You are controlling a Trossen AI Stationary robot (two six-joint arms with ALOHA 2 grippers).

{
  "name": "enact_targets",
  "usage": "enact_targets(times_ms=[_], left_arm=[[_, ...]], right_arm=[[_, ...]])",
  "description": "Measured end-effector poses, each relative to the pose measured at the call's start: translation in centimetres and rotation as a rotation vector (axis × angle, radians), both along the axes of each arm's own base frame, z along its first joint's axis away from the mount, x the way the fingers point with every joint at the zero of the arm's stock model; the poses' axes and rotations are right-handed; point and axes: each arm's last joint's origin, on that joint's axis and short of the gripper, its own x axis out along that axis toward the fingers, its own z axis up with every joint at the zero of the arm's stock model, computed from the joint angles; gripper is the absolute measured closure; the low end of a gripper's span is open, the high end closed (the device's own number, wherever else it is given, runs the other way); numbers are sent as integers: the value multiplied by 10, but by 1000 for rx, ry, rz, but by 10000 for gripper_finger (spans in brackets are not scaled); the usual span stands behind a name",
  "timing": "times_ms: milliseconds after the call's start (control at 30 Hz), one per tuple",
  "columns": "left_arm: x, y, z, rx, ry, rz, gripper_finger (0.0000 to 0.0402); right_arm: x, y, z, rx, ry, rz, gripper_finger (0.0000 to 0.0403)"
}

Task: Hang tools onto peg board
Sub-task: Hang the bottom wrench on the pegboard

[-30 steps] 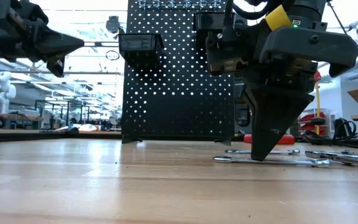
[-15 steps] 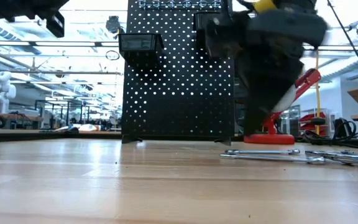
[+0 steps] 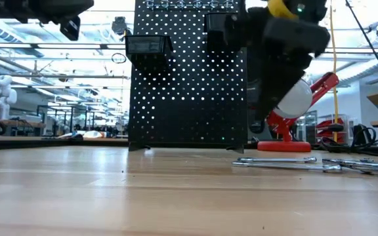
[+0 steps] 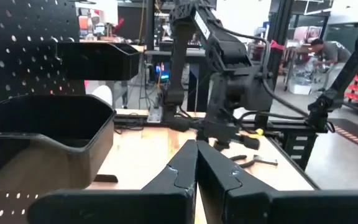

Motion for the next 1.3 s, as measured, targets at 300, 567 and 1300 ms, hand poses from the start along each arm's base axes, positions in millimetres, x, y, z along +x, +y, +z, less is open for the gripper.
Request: enact_targets(times_ms=[300, 567, 1300], left_arm=[[1, -1, -2, 46, 21, -48, 388], [1, -4, -5, 16, 48, -129, 388], [0, -4, -14, 15, 143, -130, 388]], right_arm=[[10, -27, -10, 95, 77, 61, 269], [17, -45, -25, 68, 139, 155, 192], [0, -62, -67, 170, 157, 97, 344]])
